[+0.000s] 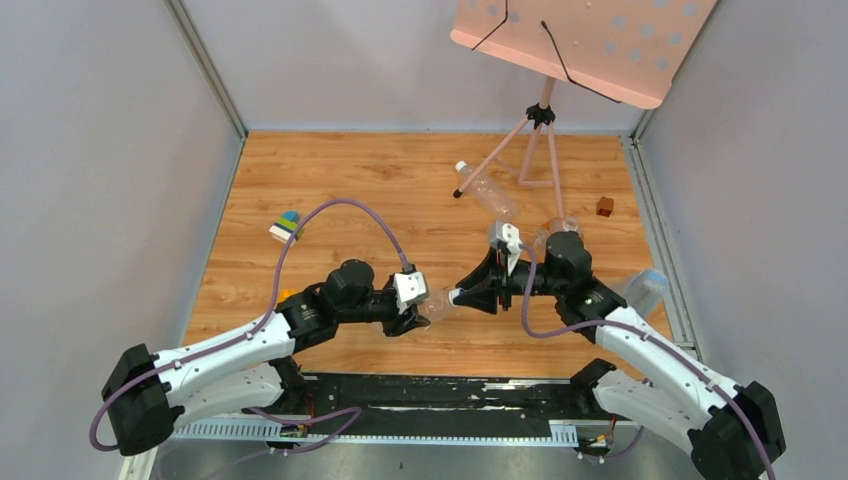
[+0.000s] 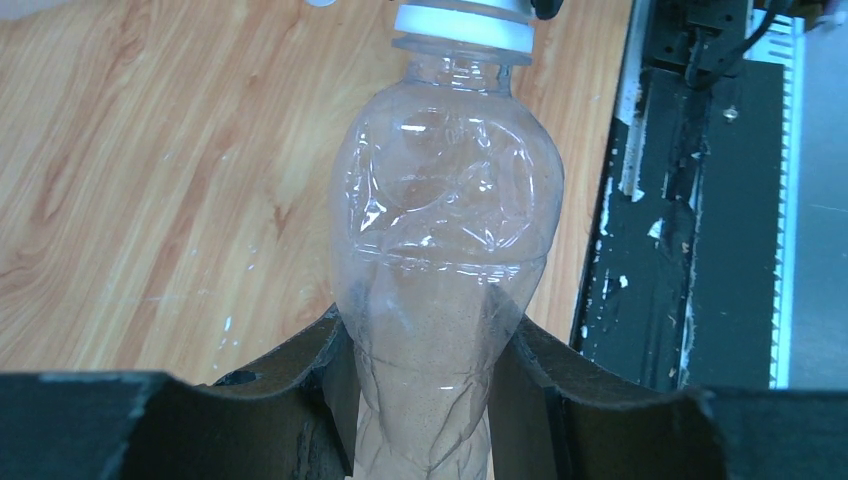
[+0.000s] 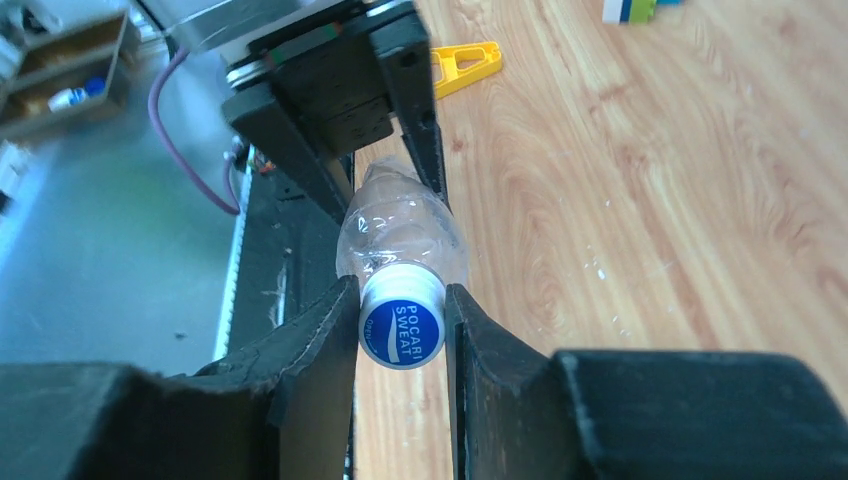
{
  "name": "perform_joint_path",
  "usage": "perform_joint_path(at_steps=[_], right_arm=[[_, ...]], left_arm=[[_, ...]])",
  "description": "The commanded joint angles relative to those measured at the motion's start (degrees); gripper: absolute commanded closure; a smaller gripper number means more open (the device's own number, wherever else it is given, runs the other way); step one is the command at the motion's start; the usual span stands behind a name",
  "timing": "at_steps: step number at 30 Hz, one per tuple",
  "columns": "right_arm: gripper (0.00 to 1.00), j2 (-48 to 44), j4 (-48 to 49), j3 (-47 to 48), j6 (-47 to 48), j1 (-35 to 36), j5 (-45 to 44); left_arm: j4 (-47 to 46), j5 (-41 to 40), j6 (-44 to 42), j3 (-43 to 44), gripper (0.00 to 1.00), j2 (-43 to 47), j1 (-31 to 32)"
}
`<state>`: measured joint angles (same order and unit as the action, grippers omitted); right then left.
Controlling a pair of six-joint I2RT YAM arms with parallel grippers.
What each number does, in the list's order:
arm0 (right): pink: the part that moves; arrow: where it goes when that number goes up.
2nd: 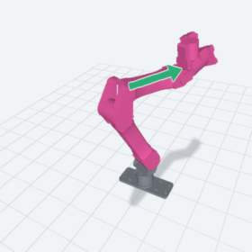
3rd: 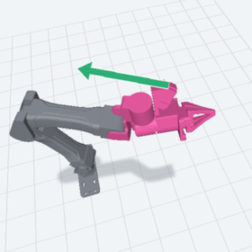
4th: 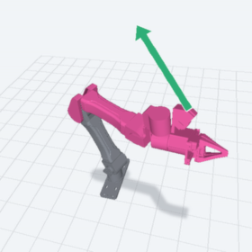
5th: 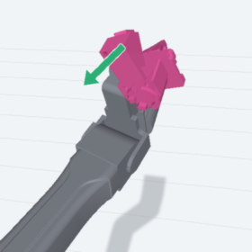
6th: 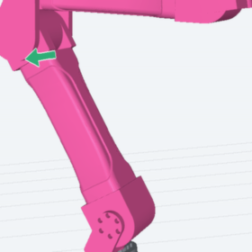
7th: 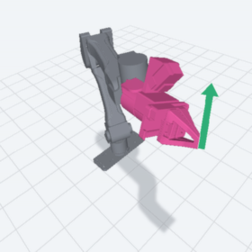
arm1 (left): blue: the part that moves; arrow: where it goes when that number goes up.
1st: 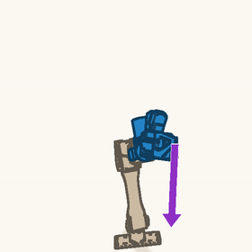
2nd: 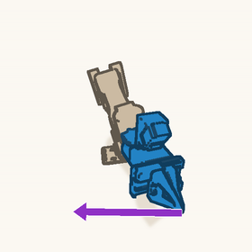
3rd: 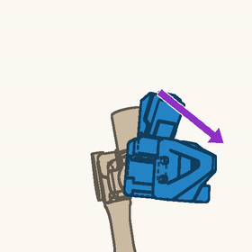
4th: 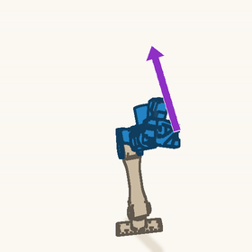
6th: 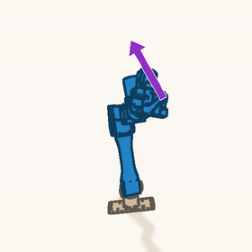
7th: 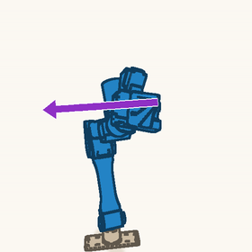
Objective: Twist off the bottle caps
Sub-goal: Unscrew the bottle cap from the plastic bottle.
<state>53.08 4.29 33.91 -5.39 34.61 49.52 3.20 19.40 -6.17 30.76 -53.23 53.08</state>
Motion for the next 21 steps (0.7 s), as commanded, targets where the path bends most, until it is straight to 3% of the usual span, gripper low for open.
perform_joint_path(at_steps=[1,3,5,6,7,10,14,21], right_arm=[[0.88,-5.3,7.7,-4.2,16.1,0.9,7.2],[0.69,-7.1,9.8,-4.5,12.3,1.0,-0.2],[0.39,-8.6,10.1,-3.9,2.3,0.9,-9.4],[0.30,-9.2,8.8,-3.2,-1.7,0.9,-13.2],[0.27,-9.6,6.3,-2.0,-3.9,0.9,-15.4],[0.22,-9.5,-3.3,1.7,-11.2,0.9,-20.2],[0.24,-5.4,-12.4,6.3,-21.8,0.9,-22.0],[0.45,3.3,-16.8,9.7,-28.8,0.8,-14.4]], left_arm=[[-0.8,-0.8,0.0,1.0,0.97,0.4,-0.6],[-0.5,-0.5,-0.1,1.2,0.97,0.3,-0.6],[-0.2,-0.4,-0.3,1.3,0.97,0.3,-0.6],[0.0,-0.4,-0.3,1.3,0.97,0.3,-0.6],[0.1,-0.6,-0.4,1.3,0.97,0.4,-0.6],[0.3,-1.3,-0.5,1.2,0.97,0.6,-0.6],[0.5,-2.0,-0.8,1.6,0.97,0.6,-0.6],[0.7,-3.2,-0.9,2.0,0.97,0.8,-0.6]])
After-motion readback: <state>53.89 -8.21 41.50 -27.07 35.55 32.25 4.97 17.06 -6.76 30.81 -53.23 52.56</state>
